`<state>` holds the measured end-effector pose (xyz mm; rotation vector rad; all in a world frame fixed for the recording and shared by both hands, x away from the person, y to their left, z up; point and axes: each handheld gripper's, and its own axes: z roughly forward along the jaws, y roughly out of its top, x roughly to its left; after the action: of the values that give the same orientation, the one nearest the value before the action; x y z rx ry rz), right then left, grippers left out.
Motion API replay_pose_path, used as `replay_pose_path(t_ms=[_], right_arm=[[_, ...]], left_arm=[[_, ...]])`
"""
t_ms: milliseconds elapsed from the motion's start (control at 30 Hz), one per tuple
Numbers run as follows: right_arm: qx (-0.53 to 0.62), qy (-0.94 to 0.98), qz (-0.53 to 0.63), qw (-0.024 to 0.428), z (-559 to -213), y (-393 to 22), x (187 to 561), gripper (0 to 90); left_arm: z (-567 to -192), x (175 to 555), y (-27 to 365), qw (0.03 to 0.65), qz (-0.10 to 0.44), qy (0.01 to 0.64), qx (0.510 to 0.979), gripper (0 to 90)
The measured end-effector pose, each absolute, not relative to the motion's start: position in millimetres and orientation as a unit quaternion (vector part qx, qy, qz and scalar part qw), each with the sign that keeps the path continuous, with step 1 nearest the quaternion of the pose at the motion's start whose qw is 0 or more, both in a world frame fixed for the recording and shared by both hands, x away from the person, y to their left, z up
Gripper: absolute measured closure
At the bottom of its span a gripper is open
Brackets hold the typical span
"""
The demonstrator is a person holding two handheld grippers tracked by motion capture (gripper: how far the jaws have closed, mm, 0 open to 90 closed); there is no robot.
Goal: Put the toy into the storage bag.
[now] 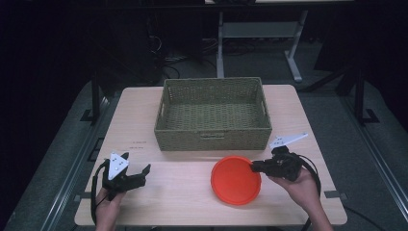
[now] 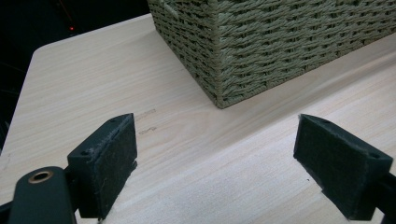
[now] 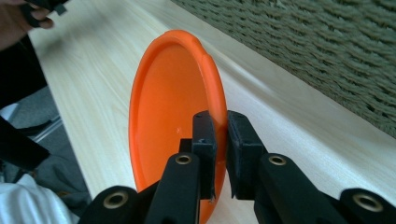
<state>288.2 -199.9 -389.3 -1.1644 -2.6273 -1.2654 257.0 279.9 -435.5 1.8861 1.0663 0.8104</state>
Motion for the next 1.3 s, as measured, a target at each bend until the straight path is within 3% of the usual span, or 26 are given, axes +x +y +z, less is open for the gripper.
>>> replay_pose_path(t_ms=[500, 1300], right_arm=[[-0.358, -0.837, -0.413, -0.017, -346.9, -205.2, 288.9, 82.4], [-0.342, -0.849, -0.401, -0.044, -283.1, -194.6, 321.8, 82.3]], left_arm=[[-435.5, 256.6, 279.6, 0.405, 0.322, 0.421, 0.744, 12.8], [-435.2, 256.1, 278.4, 0.401, 0.321, 0.418, 0.749, 12.8]])
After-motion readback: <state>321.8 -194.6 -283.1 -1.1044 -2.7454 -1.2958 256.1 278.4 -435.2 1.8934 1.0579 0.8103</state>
